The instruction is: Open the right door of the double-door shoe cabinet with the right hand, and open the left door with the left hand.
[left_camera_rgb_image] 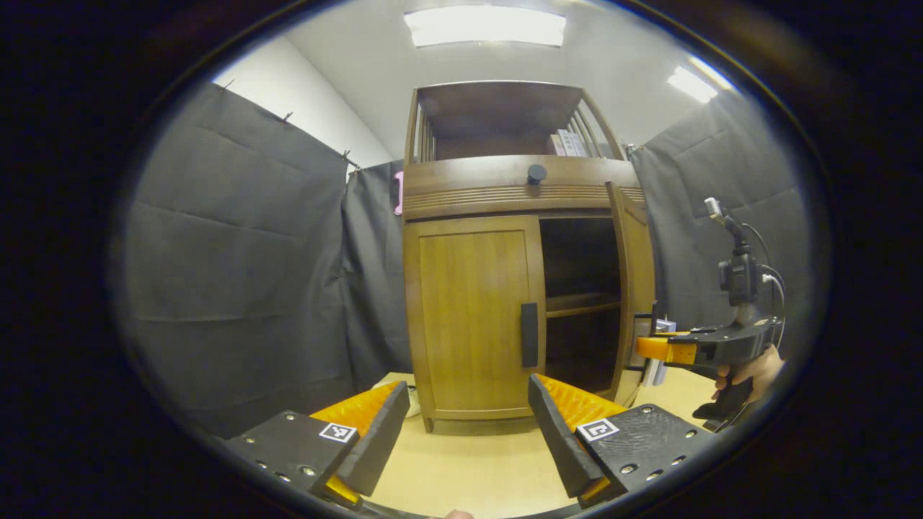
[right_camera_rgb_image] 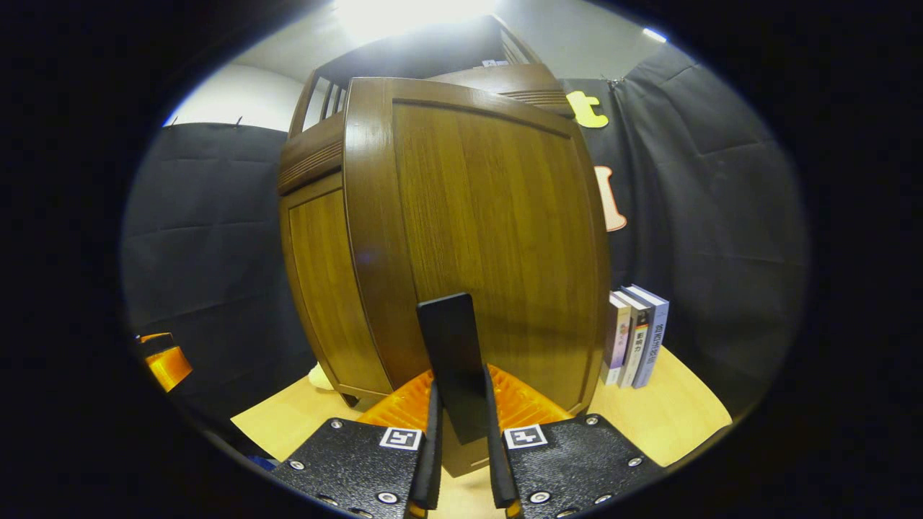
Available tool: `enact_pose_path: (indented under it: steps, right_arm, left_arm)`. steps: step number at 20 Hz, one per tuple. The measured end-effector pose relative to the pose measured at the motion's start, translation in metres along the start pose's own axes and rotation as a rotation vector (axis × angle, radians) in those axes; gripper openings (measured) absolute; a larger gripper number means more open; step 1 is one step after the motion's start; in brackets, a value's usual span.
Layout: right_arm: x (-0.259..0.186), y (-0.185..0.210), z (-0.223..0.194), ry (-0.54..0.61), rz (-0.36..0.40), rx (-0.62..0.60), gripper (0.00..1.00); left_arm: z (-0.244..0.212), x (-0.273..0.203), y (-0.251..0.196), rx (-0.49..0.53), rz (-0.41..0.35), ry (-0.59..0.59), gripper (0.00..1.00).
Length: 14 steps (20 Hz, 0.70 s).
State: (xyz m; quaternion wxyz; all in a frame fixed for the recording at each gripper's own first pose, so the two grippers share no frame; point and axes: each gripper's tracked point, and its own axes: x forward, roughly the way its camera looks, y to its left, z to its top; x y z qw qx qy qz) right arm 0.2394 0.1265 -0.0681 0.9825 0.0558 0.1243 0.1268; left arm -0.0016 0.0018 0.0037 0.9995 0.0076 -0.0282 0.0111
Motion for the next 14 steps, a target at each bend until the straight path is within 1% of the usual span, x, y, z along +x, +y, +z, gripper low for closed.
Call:
enact_pose_path:
  steps: [1,2,3,5,6,9,10,11,12,14]
  right_arm:
    - [-0.002,-0.002,0.000,-0.002,-0.007,-0.001,0.29]
    - [-0.007,-0.006,-0.002,-0.004,-0.017,0.004,0.28]
    - [-0.013,-0.011,-0.003,-0.005,-0.029,0.018,0.26]
    - [-0.032,-0.026,-0.001,-0.004,-0.054,0.047,0.26]
    - [-0.041,-0.034,0.001,-0.004,-0.064,0.058,0.27]
    - [-0.057,-0.049,0.003,-0.013,-0.098,0.079,0.27]
    - [-0.061,-0.055,0.003,-0.018,-0.113,0.074,0.25]
    - [-0.065,-0.061,0.003,-0.022,-0.127,0.064,0.23]
    - [-0.069,-0.065,0.003,-0.022,-0.138,0.052,0.19]
    - [-0.075,-0.075,0.002,-0.018,-0.155,0.039,0.17]
  left_arm:
    - [0.000,0.000,-0.002,-0.002,-0.010,-0.001,1.00]
    - [0.001,0.001,-0.004,-0.004,-0.017,-0.003,0.89]
    - [0.001,0.001,-0.005,-0.006,-0.022,-0.004,1.00]
    - [0.000,0.001,-0.010,-0.016,-0.039,0.001,0.89]
    - [-0.001,0.000,-0.013,-0.021,-0.049,0.005,0.91]
    - [-0.001,-0.001,-0.019,-0.031,-0.078,0.012,0.98]
    - [-0.001,-0.001,-0.020,-0.037,-0.081,0.012,1.00]
    - [-0.001,-0.001,-0.022,-0.043,-0.084,0.011,1.00]
    - [0.000,0.000,-0.024,-0.049,-0.088,0.010,0.94]
    - [0.001,0.000,-0.026,-0.053,-0.096,0.008,0.95]
